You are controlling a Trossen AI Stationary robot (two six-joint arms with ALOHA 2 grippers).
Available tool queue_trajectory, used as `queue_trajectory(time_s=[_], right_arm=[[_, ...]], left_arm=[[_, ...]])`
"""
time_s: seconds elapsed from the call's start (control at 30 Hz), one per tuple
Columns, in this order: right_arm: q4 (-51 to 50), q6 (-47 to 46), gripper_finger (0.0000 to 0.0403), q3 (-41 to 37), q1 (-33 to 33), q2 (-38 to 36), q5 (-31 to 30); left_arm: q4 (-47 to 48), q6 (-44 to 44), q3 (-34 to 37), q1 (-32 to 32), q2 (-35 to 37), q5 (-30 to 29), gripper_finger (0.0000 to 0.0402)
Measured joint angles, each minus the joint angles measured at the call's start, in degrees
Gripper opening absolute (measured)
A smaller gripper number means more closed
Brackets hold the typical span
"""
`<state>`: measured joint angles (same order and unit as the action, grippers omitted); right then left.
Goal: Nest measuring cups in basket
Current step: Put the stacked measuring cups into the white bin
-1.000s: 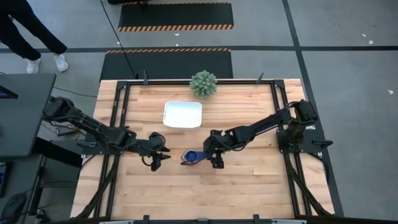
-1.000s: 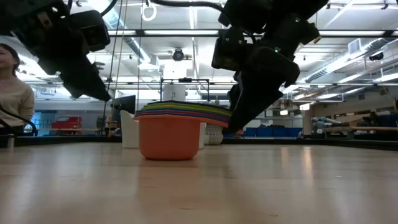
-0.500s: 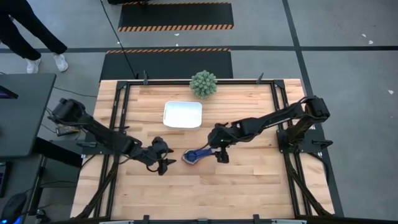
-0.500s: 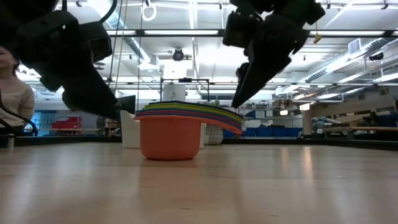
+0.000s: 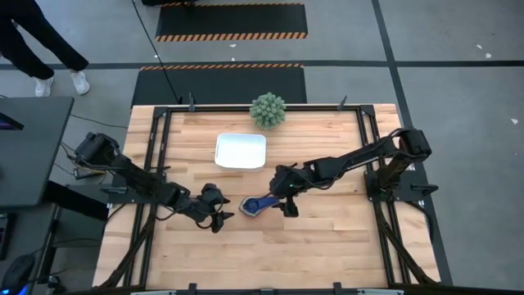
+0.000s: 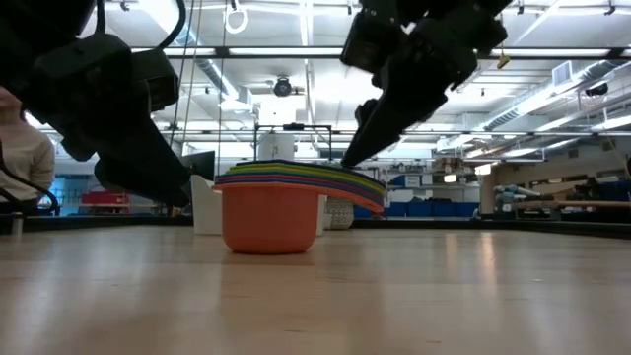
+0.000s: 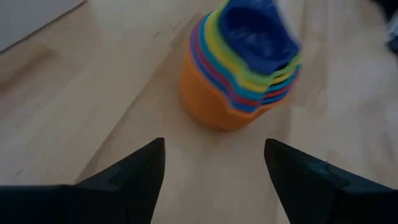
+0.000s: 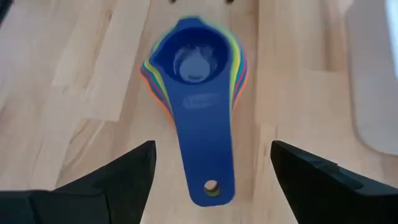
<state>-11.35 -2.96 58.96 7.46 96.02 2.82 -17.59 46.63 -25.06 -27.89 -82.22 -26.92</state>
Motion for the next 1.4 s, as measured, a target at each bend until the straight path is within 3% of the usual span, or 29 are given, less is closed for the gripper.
queue_trajectory(time_s=[0.37, 0.6, 0.77, 1.17, 1.4], right_arm=[[4.67, 0.44, 0.0323, 0.04, 0.98, 5.31, 2.86], [7.05, 0.7, 0.0323, 0.04, 1.85, 8.93, -1.18], [8.7, 1.03, 0.0317, 0.04, 1.86, 9.91, -0.28], [9.75, 1.22, 0.022, 0.04, 1.84, 9.91, -0.18], [10.93, 1.07, 0.019, 0.04, 1.79, 9.91, -0.16]], left_arm=[[0.16, 1.56, 0.02, 0.14, -0.02, -0.53, 0.028], [0.19, 2.28, 0.0, 0.23, -0.02, -1.39, 0.028], [0.23, 2.23, 0.0, 0.01, 0.02, -1.38, 0.028], [-8.22, 2.14, -0.02, -0.01, -7.04, -0.52, 0.0279], [-11.03, -2.22, -1.29, 0.04, -11.81, -0.94, 0.0298]])
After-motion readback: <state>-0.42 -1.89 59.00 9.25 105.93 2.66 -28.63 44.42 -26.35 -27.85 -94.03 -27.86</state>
